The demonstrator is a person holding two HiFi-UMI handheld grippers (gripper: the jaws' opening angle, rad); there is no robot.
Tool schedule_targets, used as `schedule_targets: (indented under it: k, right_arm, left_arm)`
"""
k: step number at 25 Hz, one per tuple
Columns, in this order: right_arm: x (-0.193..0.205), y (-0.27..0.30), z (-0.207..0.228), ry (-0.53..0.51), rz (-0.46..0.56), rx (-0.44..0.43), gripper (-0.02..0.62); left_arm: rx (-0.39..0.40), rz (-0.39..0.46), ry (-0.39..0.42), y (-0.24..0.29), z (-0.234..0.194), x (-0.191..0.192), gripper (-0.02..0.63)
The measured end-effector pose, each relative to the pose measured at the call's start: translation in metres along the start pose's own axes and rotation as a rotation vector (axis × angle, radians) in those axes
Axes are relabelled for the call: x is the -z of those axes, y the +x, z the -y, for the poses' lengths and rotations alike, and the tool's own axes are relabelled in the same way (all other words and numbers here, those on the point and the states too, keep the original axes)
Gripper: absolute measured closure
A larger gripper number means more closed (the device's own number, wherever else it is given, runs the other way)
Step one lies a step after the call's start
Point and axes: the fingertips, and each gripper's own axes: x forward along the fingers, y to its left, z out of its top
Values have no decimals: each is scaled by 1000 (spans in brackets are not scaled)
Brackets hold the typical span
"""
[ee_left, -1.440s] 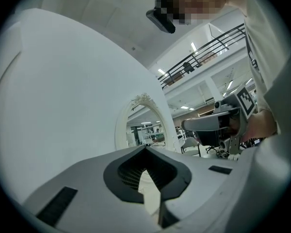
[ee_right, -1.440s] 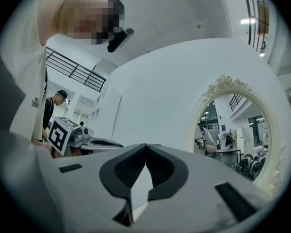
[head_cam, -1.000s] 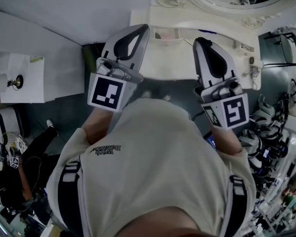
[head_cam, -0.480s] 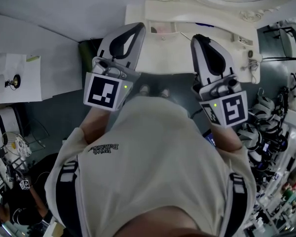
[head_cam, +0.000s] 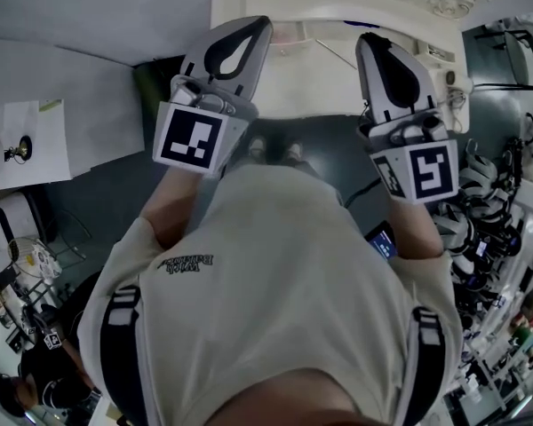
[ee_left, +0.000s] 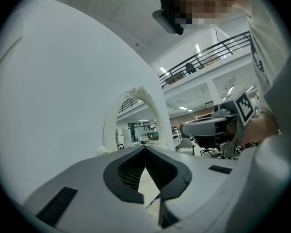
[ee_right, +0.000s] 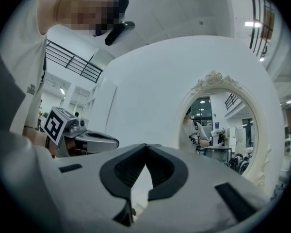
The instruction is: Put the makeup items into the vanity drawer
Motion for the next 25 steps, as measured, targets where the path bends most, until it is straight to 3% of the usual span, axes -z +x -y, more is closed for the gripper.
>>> schedule_targets:
  k: [7,13,25]
  right_arm:
    - [46,15,56,26,-101,55,571]
    - [120,31,94,52,-234,40,532]
    - [270,55,112,80,-511,-30,512]
  left_arm:
    - [48,-46,-39,55,5,31,592]
    - [90,-126,-71,116,16,91,592]
    - [135,-319,-141,167,40,217,592]
